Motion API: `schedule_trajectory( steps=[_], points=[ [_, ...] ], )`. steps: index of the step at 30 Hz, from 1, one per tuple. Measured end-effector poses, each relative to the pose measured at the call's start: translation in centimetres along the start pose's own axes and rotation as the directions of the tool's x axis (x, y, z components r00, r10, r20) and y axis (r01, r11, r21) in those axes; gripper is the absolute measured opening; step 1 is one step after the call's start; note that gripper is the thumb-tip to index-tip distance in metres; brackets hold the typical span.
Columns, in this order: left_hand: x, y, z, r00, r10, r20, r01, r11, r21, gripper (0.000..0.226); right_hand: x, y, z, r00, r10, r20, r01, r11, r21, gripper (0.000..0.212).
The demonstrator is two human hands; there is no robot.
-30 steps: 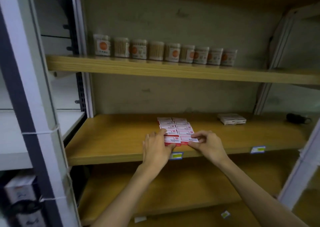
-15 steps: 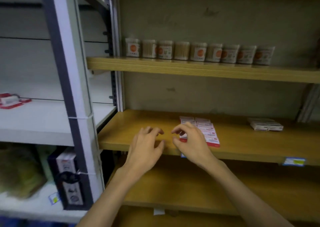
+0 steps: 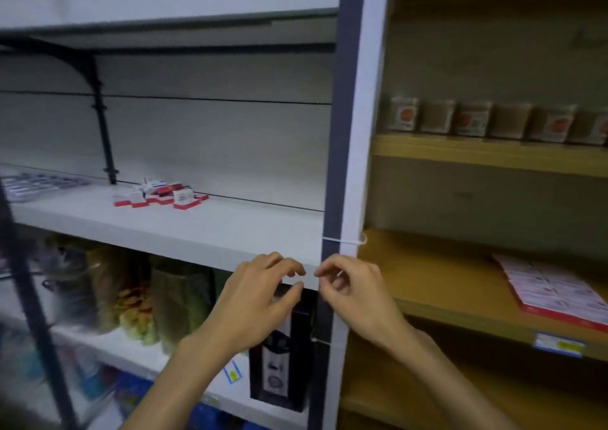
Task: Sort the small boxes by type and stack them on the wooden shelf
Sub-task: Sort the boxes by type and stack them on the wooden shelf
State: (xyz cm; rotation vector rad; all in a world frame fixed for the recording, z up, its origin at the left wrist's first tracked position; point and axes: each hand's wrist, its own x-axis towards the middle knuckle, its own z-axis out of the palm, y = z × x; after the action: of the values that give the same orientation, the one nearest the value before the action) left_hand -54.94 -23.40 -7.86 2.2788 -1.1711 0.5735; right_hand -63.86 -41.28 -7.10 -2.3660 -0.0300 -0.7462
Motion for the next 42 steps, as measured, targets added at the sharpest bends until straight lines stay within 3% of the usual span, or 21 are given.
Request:
schedule_trajectory(
  steps=[7,16,26,31,37,42],
  points=[
    [-1.2,-13.3,-5.8,0.994,-0.069,0.084,0.059,0.992,0.108,0.041,6.1,-6.0,10.1,0.998,0.052,-0.037,-0.054,0.997,-0.048,0.013],
    [-0.9,-26.0,-8.8,0.962,-0.18,0.208,0.149,0.977,0.154,0.053,13.9,-10.5,18.3,0.993,0.121,-0.017,-0.122,0.977,-0.178,0.014],
    [3.0,-37.9,-10.2,0.971,-0.202,0.127,0.195,0.978,0.068,0.042,24.3,-11.7,27.6,0.991,0.135,-0.024,-0.137,0.964,-0.227,0.015],
    [6.3,-44.8,-11.0,0.966,-0.206,0.157,0.198,0.978,0.067,0.041,30.3,-12.7,32.8,0.991,0.132,-0.012,-0.131,0.963,-0.234,0.011],
    [10.2,-53.1,-11.9,0.962,-0.26,0.084,0.252,0.964,0.089,0.035,35.9,-12.5,36.1,0.984,0.176,-0.042,-0.18,0.967,-0.179,0.013],
    [13.1,-58.7,-11.4,0.95,-0.303,0.074,0.295,0.95,0.098,0.025,38.5,-12.2,38.4,0.975,0.221,-0.025,-0.22,0.94,-0.26,0.013]
  ],
)
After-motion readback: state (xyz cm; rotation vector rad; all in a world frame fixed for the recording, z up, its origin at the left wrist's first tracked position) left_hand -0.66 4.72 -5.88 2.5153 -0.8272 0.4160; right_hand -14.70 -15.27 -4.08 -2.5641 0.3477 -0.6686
